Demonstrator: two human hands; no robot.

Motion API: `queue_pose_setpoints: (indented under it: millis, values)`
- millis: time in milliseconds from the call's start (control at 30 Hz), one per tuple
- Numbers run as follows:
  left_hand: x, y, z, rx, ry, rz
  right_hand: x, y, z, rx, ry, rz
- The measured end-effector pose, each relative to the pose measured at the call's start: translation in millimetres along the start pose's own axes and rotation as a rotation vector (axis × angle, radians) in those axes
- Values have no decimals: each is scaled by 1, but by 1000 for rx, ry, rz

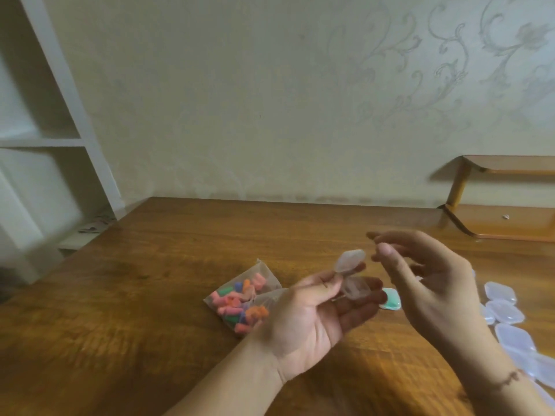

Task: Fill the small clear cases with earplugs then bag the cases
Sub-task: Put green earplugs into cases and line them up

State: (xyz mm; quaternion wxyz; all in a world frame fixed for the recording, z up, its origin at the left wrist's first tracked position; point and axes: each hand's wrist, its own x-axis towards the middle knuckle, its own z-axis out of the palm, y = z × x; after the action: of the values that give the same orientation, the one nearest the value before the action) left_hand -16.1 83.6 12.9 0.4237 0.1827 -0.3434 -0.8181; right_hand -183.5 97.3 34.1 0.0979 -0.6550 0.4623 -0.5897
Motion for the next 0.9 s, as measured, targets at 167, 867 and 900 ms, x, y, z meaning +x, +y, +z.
queue_pose_setpoints:
  millis: [167, 867, 900]
  values:
    - [-7, 43, -3, -35, 124, 112, -2, 1, 3, -175, -76, -124]
    - [-36, 69, -107, 233, 758, 332, -16, 3, 119, -548, -982, -194]
    - [-36, 70, -107, 217, 759, 332, -16, -1, 123, -540, -975, -192]
